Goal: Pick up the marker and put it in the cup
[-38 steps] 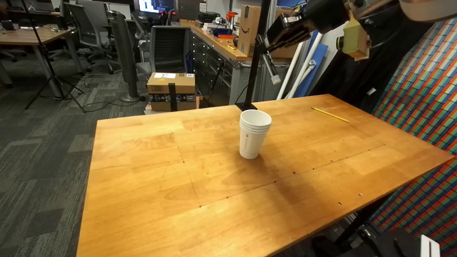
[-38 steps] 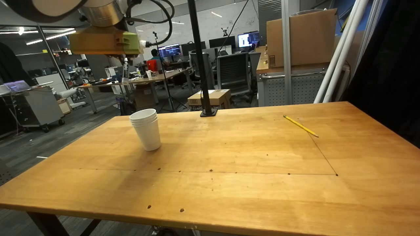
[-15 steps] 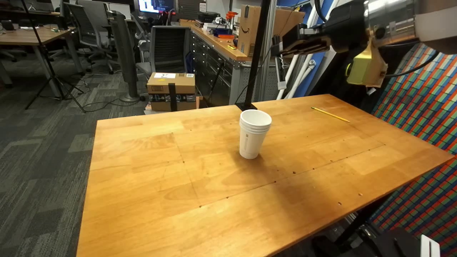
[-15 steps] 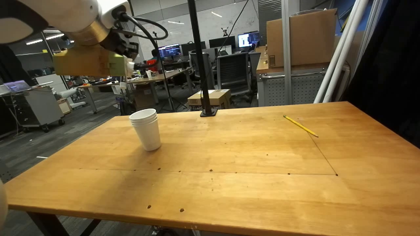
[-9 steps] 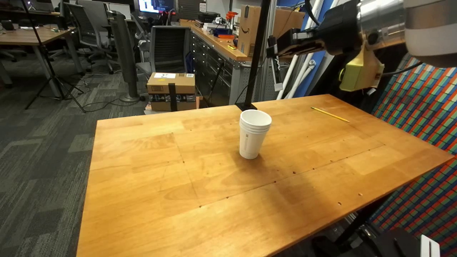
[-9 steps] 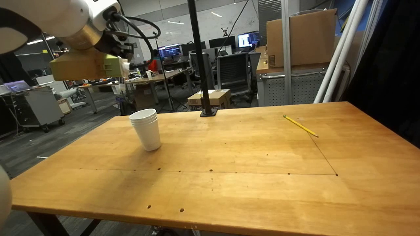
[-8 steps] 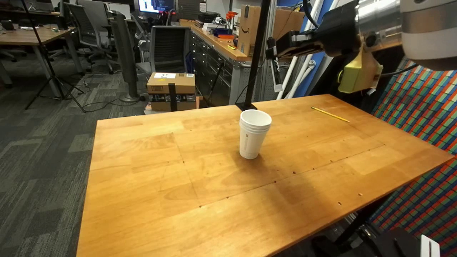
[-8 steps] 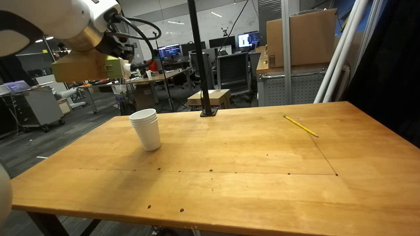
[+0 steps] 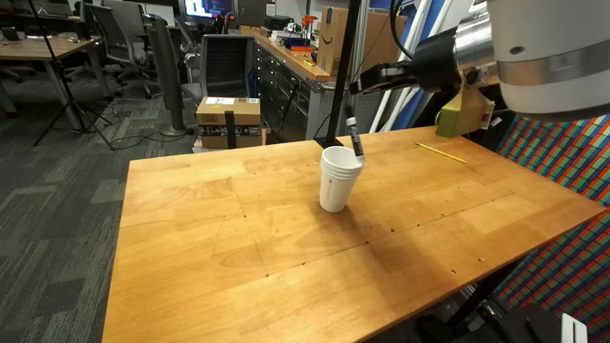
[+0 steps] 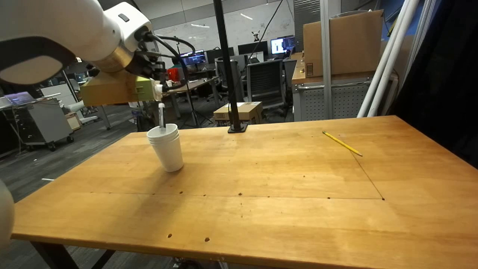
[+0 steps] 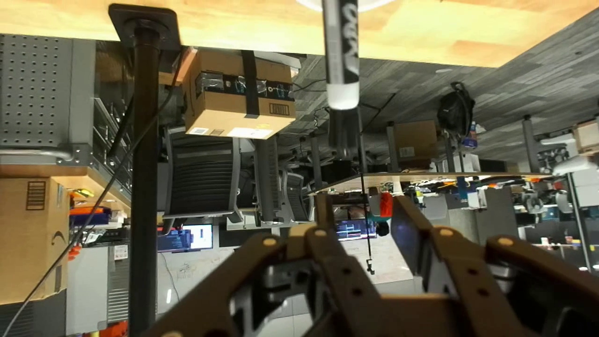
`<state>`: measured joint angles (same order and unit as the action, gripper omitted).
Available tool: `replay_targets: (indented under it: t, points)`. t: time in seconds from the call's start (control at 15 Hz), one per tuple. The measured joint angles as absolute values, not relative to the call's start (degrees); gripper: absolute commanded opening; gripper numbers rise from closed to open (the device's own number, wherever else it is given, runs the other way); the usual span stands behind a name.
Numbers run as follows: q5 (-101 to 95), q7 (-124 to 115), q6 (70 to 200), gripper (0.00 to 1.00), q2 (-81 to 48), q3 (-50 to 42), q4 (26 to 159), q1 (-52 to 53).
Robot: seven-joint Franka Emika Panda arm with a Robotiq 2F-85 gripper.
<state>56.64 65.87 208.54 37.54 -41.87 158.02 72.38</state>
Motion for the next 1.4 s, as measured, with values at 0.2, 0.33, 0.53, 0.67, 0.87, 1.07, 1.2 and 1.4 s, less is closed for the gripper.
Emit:
replay_targets:
  t: [0.2,0.33,0.53,0.67,0.87,1.07,1.2,1.4]
  points:
    - [52.9,64.0,210.8,0.91,36.7,-47.2,158.1,77.2]
    - [51.0,62.7,212.0,1.00,36.2,-50.4,158.1,80.0]
    - [48.5,60.8,213.5,1.00,35.5,-54.7,158.0,83.7]
    - [48.1,60.2,214.2,1.00,35.1,-57.0,158.0,85.5]
    - [48.1,59.7,214.4,1.00,34.4,-58.3,157.9,86.3]
    - [48.1,59.6,214.5,1.00,34.1,-58.3,157.9,86.4]
    - [48.1,59.6,214.6,1.00,34.1,-58.3,157.9,86.4]
    - [48.1,59.6,214.7,1.00,34.1,-58.3,157.9,86.4]
